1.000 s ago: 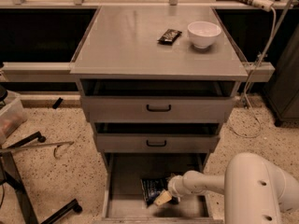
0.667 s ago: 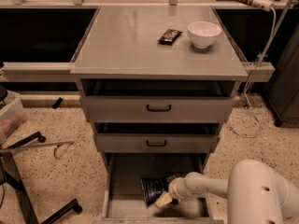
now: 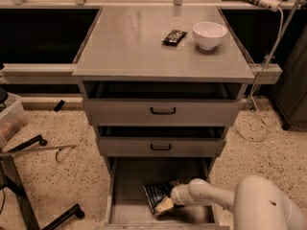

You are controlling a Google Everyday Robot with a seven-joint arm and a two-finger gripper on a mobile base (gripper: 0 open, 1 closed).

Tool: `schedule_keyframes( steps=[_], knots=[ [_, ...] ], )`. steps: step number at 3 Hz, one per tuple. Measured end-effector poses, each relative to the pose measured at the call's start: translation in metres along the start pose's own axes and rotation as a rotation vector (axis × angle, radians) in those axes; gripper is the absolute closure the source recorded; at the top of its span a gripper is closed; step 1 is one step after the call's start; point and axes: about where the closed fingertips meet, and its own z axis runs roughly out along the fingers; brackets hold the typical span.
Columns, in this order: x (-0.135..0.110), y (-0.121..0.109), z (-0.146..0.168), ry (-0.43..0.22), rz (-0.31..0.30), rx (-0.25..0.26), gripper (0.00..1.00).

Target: Pick blue chip bag from bottom drawer and place on counter

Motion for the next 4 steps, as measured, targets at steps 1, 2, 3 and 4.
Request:
schedule_keyframes(
  steps=[1, 2, 3, 4],
  knots=[
    [0.0, -0.002, 0.001, -0.001, 0.001, 0.003, 0.19],
    [0.0, -0.002, 0.001, -0.001, 0.002, 0.003, 0.42],
    [0.0, 0.003, -0.006, -0.008, 0.011, -0.001, 0.65],
    [-0.016, 0.018, -0.039, -0.034, 0.019, -0.01, 0.89]
  ],
)
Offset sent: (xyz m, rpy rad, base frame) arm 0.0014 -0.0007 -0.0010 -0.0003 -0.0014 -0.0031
